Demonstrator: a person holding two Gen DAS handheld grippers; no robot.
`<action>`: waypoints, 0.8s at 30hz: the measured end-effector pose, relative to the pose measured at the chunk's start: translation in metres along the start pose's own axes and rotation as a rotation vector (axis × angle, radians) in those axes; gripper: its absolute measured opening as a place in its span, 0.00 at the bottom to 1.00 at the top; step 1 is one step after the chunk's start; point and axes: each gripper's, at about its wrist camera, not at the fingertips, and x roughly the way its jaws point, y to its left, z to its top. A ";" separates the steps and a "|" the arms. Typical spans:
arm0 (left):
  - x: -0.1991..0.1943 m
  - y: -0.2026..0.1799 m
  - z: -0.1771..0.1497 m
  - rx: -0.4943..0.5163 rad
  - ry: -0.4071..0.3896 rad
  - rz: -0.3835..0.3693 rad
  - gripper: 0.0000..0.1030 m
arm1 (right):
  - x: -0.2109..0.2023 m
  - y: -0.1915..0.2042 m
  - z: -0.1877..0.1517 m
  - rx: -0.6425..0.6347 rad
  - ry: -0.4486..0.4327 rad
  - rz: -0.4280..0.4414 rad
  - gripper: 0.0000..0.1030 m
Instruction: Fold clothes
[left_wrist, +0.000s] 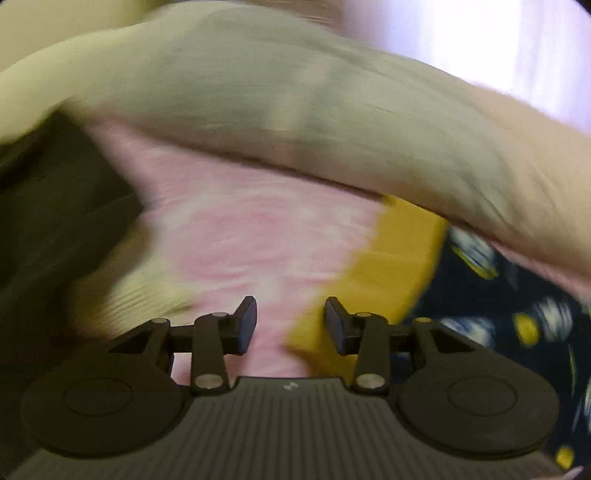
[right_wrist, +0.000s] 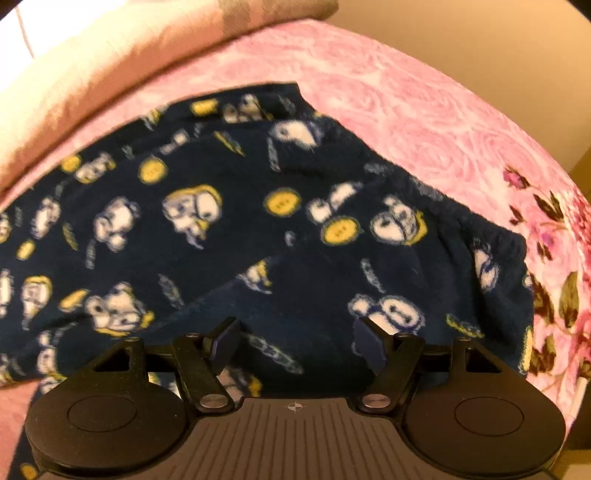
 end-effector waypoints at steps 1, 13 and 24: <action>-0.013 0.005 -0.006 -0.029 0.005 -0.008 0.28 | -0.004 0.000 -0.001 -0.003 -0.010 0.014 0.70; -0.211 0.017 -0.208 0.229 0.310 -0.429 0.10 | -0.019 -0.020 -0.058 -0.298 -0.043 0.076 0.70; -0.333 0.053 -0.266 0.054 0.424 -0.049 0.18 | -0.044 -0.132 -0.084 -0.336 0.100 0.227 0.70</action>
